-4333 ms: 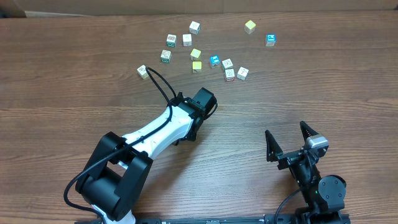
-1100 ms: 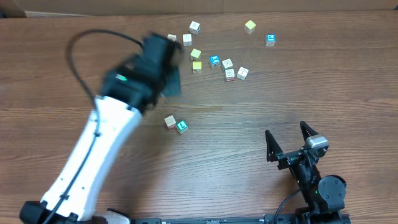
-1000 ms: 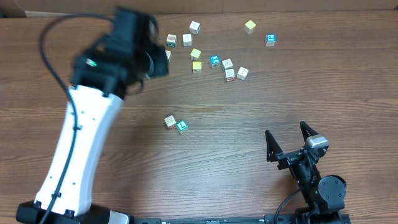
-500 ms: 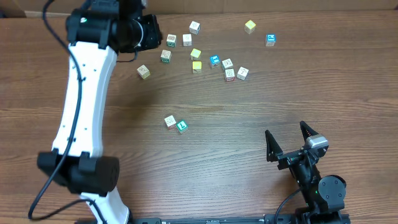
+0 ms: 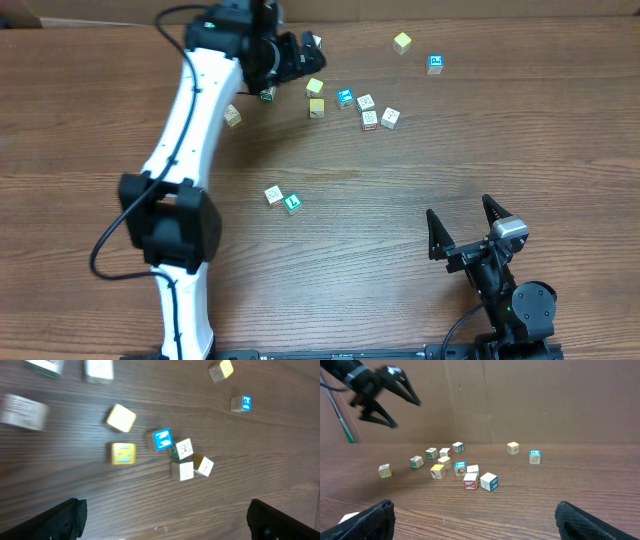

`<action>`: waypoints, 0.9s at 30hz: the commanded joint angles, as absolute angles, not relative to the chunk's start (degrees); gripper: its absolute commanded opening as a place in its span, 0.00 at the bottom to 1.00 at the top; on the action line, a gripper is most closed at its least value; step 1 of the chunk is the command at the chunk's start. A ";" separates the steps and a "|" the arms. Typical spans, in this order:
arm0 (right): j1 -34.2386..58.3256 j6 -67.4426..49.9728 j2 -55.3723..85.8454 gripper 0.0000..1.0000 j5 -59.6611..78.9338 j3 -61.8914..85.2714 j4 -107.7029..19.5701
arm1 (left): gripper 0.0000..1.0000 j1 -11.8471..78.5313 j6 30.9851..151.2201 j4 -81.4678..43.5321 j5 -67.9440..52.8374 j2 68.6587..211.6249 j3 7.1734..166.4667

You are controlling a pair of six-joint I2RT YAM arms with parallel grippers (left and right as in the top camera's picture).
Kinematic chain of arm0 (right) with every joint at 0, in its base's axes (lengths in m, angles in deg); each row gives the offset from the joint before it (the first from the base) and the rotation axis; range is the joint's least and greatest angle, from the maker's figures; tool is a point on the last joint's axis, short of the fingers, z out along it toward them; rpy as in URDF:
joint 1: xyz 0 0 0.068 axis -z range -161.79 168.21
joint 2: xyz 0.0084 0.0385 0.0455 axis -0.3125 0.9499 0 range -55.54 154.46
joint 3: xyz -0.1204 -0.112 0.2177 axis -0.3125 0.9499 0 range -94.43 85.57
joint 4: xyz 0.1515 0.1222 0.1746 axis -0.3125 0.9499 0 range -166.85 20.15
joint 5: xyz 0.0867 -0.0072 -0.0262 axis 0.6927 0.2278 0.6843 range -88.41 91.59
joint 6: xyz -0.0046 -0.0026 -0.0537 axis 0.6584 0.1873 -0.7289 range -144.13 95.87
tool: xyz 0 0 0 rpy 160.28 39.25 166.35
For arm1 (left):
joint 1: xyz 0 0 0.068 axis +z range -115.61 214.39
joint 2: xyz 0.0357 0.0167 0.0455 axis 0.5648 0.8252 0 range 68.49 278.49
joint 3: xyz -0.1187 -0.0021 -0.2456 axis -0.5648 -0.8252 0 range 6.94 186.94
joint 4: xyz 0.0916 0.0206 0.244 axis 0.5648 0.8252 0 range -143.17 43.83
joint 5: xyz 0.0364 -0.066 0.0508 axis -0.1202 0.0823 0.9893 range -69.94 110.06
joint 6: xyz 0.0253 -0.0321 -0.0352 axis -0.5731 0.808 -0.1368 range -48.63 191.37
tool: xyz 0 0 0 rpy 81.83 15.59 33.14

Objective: Form a circle
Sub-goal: 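Swing the left gripper over toward the upper cluster of blocks, then lower the open left gripper around the cream pretzel E block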

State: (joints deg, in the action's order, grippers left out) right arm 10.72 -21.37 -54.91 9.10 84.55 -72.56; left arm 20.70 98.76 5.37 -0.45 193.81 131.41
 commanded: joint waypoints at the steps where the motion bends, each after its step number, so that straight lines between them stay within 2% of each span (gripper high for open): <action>1: 11.01 -21.63 -55.35 1.00 8.99 85.12 -72.82 | 1.00 16.65 103.16 2.64 -1.80 198.16 132.46; 3: 11.01 -21.63 -55.37 1.00 8.97 85.12 -72.82 | 0.99 14.86 103.18 0.95 -1.83 199.65 132.46; 8: 11.01 -21.63 -55.37 1.00 8.97 85.12 -72.82 | 0.85 10.77 103.35 -2.83 -1.85 202.95 132.46; 11: 11.01 -21.63 -55.37 1.00 8.97 85.12 -72.82 | 0.66 8.59 103.35 -3.61 -1.89 204.08 132.41; 14: 11.01 -21.63 -55.37 1.00 8.97 85.12 -72.82 | 0.31 6.71 103.35 -4.23 -1.83 205.02 132.41; 15: 11.01 -21.63 -55.37 1.00 8.97 85.12 -72.84 | 0.23 6.10 103.33 -4.38 -1.59 205.24 132.41; 17: 11.01 -21.63 -55.37 1.00 8.97 85.12 -72.82 | 0.15 5.18 103.33 -4.95 0.56 205.46 132.41; 21: 11.01 -21.63 -55.37 1.00 8.97 85.12 -72.82 | 0.05 3.96 103.35 -5.93 9.78 205.61 132.41; 23: 11.01 -21.63 -55.37 1.00 8.97 85.12 -72.82 | 0.04 3.43 103.38 -6.96 15.66 205.92 132.41; 26: 11.01 -21.63 -55.35 1.00 8.97 85.12 -72.82 | 0.12 2.71 103.35 -8.90 21.25 206.66 132.28; 27: 11.01 -21.63 -55.35 1.00 8.97 85.12 -72.84 | 0.20 2.45 103.35 -9.67 22.11 207.01 132.28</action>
State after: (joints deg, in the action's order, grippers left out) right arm 10.72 -21.35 -54.91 9.08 84.55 -72.58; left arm 3.21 103.29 -8.27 12.95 204.70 131.41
